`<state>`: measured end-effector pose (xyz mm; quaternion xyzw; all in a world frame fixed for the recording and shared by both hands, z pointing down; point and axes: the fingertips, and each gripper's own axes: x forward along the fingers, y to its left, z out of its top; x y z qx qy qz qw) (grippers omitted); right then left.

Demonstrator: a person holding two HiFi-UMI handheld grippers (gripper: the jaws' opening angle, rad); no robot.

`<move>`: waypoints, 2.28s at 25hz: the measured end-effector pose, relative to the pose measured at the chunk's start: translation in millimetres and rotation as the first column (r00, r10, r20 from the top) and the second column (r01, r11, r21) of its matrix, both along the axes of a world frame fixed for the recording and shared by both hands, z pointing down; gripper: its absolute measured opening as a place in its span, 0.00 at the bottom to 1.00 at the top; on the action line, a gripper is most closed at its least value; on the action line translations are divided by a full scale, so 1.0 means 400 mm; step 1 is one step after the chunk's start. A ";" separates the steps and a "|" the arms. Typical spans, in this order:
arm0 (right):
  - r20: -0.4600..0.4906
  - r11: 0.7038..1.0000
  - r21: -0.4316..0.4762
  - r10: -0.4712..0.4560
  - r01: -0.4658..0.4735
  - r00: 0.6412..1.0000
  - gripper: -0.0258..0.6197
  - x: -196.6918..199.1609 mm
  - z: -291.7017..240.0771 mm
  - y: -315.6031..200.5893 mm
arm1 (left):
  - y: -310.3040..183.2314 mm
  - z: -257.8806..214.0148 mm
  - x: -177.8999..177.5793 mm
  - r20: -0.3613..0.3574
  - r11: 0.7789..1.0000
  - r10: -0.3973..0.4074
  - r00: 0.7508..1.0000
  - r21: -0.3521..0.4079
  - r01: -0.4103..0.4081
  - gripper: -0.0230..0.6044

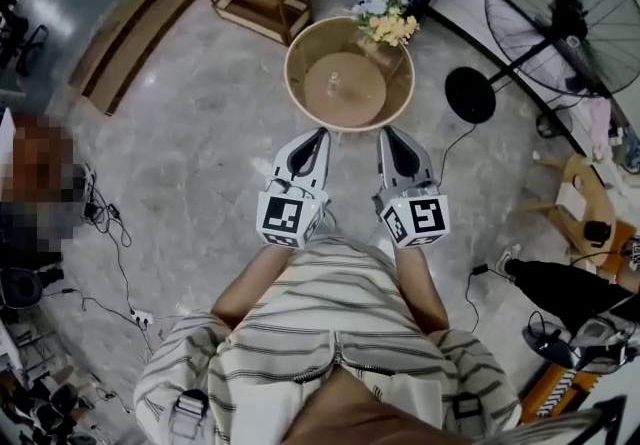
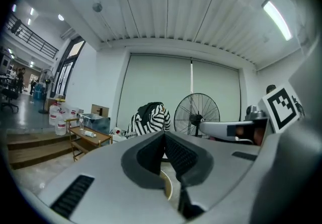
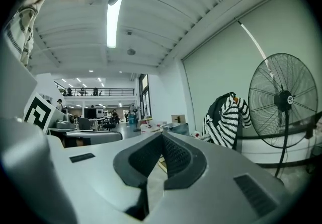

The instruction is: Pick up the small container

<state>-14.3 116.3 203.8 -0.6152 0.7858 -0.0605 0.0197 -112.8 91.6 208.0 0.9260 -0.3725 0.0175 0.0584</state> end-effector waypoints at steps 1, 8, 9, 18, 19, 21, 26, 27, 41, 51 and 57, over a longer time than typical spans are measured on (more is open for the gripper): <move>0.001 1.000 0.000 0.008 -0.008 1.000 0.05 0.009 -0.001 -0.027 | -0.029 0.000 0.007 0.002 1.000 0.004 1.000 0.000 -0.004 0.03; 0.008 0.999 -0.024 0.049 -0.048 0.999 0.05 0.071 0.038 -0.170 | -0.184 0.043 0.054 0.021 0.999 0.025 0.999 -0.031 -0.025 0.03; 0.009 0.998 -0.031 0.053 -0.053 0.999 0.05 0.080 0.044 -0.182 | -0.196 0.051 0.059 0.023 0.999 0.025 0.999 -0.038 -0.024 0.03; -0.004 0.996 -0.074 0.048 -0.048 0.999 0.05 0.143 0.098 -0.290 | -0.298 0.128 0.088 0.061 0.998 -0.021 0.998 -0.065 0.025 0.03; -0.008 0.996 -0.076 0.041 -0.041 0.999 0.05 0.153 0.102 -0.305 | -0.311 0.140 0.093 0.066 0.997 -0.032 0.997 -0.070 0.037 0.03; -0.012 0.996 -0.086 0.028 -0.029 1.000 0.05 0.172 0.121 -0.336 | -0.334 0.164 0.104 0.084 0.995 -0.053 0.995 -0.078 0.059 0.03; -0.003 0.991 -0.133 0.000 0.000 1.000 0.05 0.234 0.191 -0.419 | -0.397 0.228 0.145 0.127 0.990 -0.104 0.986 -0.085 0.115 0.03; 0.000 0.990 -0.143 -0.009 0.009 1.000 0.05 0.243 0.204 -0.433 | -0.409 0.242 0.154 0.128 0.988 -0.115 0.985 -0.092 0.127 0.03; 0.036 0.958 -0.251 -0.135 0.140 0.990 0.05 0.274 0.457 -0.557 | -0.535 0.511 0.250 0.194 0.955 -0.204 0.960 -0.175 0.238 0.03; 0.067 0.939 -0.311 -0.135 0.149 0.989 0.05 0.286 0.690 -0.574 | -0.614 0.764 0.265 0.201 0.923 -0.264 0.943 -0.230 0.308 0.03; 0.068 0.932 -0.330 -0.135 0.150 0.989 0.05 0.295 0.805 -0.577 | -0.655 0.897 0.279 0.207 0.923 -0.266 0.941 -0.226 0.311 0.03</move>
